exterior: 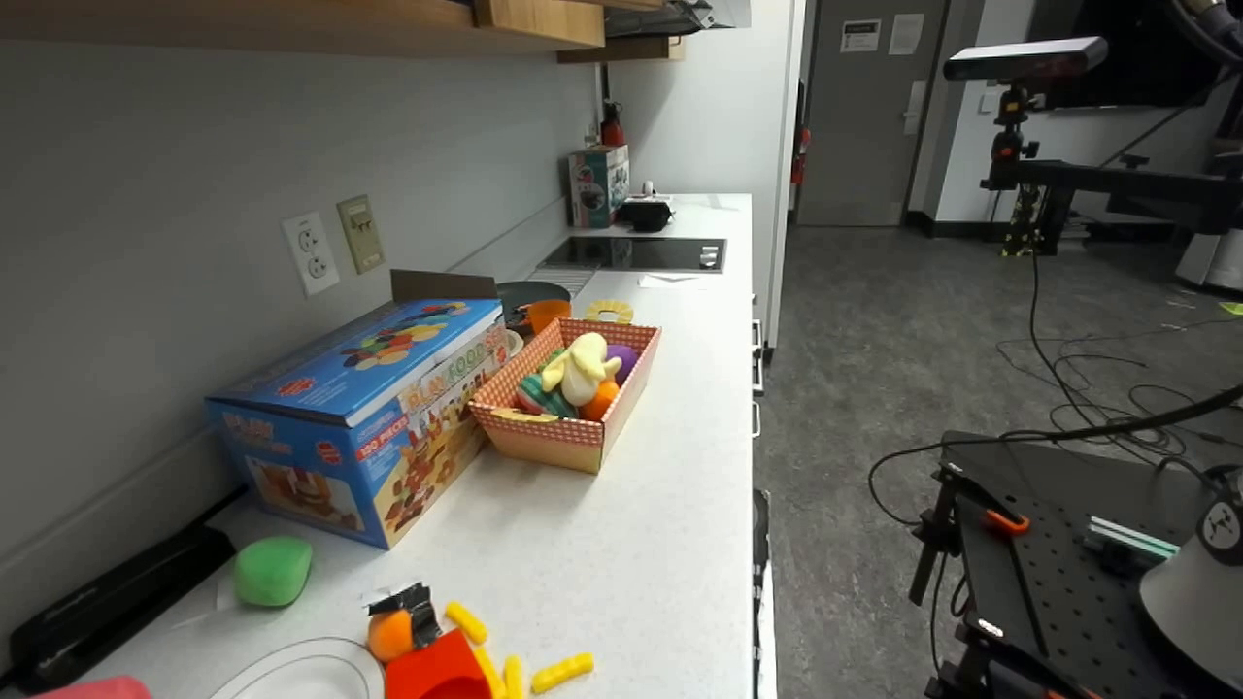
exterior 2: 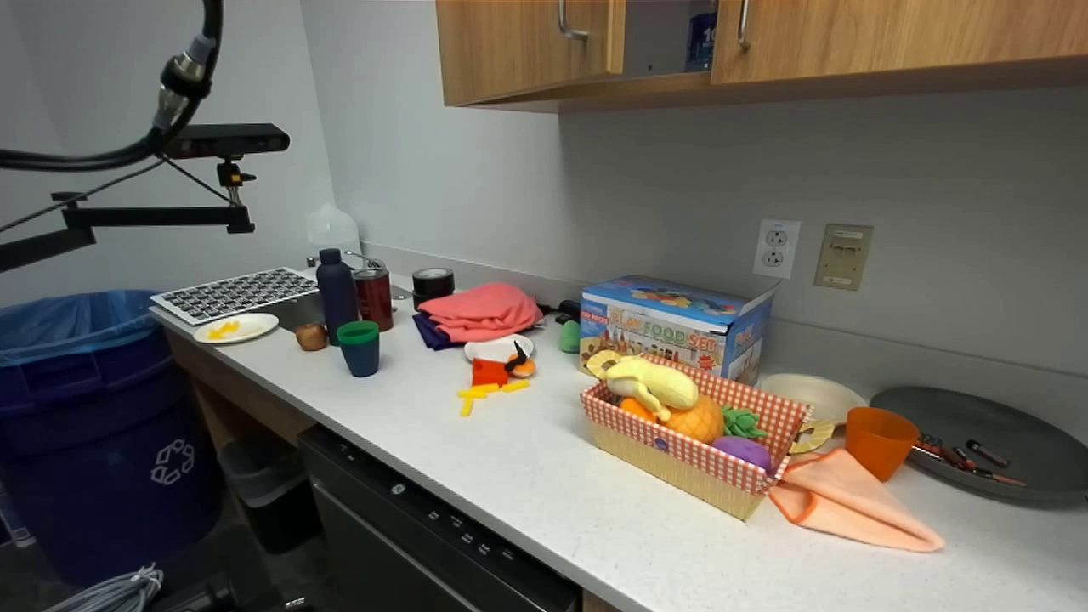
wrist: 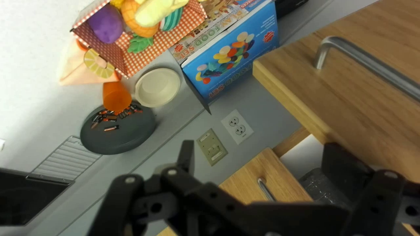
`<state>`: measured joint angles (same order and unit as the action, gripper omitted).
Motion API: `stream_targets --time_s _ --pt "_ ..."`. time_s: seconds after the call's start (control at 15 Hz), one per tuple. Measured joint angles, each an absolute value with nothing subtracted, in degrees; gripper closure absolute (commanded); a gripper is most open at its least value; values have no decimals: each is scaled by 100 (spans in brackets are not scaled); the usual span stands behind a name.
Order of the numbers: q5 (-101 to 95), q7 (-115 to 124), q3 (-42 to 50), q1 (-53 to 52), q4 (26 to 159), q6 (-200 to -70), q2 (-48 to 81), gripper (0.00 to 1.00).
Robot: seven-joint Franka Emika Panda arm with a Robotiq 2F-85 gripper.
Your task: Open the left and right cabinet doors, respectively
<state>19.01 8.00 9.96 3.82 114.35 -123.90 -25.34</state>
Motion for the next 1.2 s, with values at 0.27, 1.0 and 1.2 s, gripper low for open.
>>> stream_targets --time_s 0.27,1.0,1.2 --pt "2567 490 1272 353 11094 -11739 -2241 0" --pt "4629 426 1337 282 10413 -9561 -2235 0" --pt "5322 421 1280 251 10342 -8851 -2323 0"
